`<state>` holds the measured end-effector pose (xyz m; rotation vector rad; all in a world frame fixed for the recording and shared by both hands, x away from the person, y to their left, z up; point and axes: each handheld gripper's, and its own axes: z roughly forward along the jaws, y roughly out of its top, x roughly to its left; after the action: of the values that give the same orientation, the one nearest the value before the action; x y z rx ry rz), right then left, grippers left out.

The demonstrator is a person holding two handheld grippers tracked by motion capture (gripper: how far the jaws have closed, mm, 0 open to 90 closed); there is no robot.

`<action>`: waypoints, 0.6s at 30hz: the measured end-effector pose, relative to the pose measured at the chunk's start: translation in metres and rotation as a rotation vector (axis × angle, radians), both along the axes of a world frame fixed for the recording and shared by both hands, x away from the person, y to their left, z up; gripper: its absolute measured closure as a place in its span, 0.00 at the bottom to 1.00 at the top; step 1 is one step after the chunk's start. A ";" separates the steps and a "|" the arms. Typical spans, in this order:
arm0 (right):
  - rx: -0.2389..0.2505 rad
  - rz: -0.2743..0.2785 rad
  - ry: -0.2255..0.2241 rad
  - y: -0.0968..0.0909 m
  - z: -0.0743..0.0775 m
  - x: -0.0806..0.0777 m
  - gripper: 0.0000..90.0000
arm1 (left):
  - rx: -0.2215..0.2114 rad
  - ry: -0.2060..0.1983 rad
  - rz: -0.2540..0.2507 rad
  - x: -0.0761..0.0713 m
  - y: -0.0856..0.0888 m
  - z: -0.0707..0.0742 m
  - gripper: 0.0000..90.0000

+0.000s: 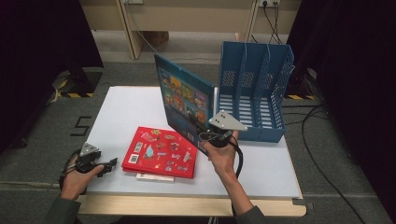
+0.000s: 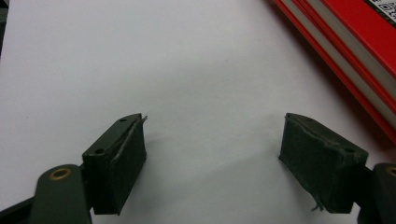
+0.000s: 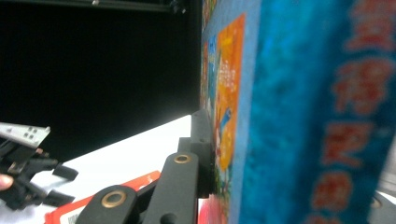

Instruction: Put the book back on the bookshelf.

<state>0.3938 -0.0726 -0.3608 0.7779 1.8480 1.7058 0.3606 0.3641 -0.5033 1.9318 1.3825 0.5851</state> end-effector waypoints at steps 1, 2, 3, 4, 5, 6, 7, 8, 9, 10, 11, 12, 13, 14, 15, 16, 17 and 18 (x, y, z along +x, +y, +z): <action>0.001 -0.011 -0.010 -0.007 0.005 0.000 0.92 | 0.000 0.000 0.001 0.000 0.000 0.000 0.23; 0.001 -0.011 -0.010 -0.007 0.005 0.000 0.92 | 0.001 0.000 0.000 0.000 0.000 0.000 0.23; 0.007 -0.026 -0.021 -0.014 0.011 0.000 0.92 | -0.001 -0.001 0.000 0.000 0.000 0.000 0.23; 0.012 -0.034 -0.025 -0.018 0.013 0.000 0.92 | -0.001 -0.001 0.000 0.000 0.000 0.000 0.23; 0.015 -0.045 -0.028 -0.022 0.016 -0.001 0.92 | 0.000 -0.003 0.001 0.000 0.000 0.000 0.23; 0.021 -0.053 -0.033 -0.026 0.019 -0.001 0.92 | 0.000 -0.003 0.002 0.000 0.000 0.000 0.23; 0.021 -0.053 -0.033 -0.026 0.019 -0.001 0.92 | 0.000 -0.002 0.003 0.000 0.000 0.000 0.23; 0.025 -0.071 -0.034 -0.036 0.026 -0.002 0.92 | -0.001 -0.002 0.002 0.000 0.000 0.000 0.23; 0.027 -0.081 -0.039 -0.041 0.029 -0.003 0.92 | -0.001 -0.002 0.002 0.000 0.000 0.000 0.23; 0.027 -0.093 -0.048 -0.046 0.032 -0.003 0.92 | -0.001 -0.003 0.003 0.000 0.000 0.000 0.23; 0.024 -0.108 -0.057 -0.052 0.036 -0.004 0.92 | 0.001 -0.001 0.004 0.000 0.000 0.000 0.23; 0.024 -0.121 -0.064 -0.057 0.039 -0.005 0.92 | -0.001 -0.004 0.003 0.000 0.000 0.000 0.23; 0.024 -0.135 -0.070 -0.062 0.042 -0.005 0.92 | -0.002 -0.004 0.003 0.000 0.000 0.000 0.23; 0.024 -0.135 -0.070 -0.062 0.042 -0.005 0.92 | -0.002 -0.004 0.003 0.000 0.000 0.000 0.23; 0.026 -0.148 -0.074 -0.066 0.044 -0.006 0.92 | -0.002 -0.005 0.003 0.000 0.000 0.000 0.23; 0.030 -0.184 -0.073 -0.076 0.049 -0.006 0.92 | 0.001 -0.002 0.004 0.000 -0.001 0.000 0.23; 0.030 -0.184 -0.073 -0.076 0.049 -0.006 0.92 | 0.001 -0.002 0.004 0.000 -0.001 0.000 0.23; 0.034 -0.196 -0.073 -0.081 0.050 -0.005 0.92 | 0.001 -0.002 0.004 0.000 -0.001 0.000 0.23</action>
<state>0.3886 -0.1535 -0.3105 0.8687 1.6405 1.6227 0.3610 0.3635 -0.5035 1.9294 1.3857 0.5894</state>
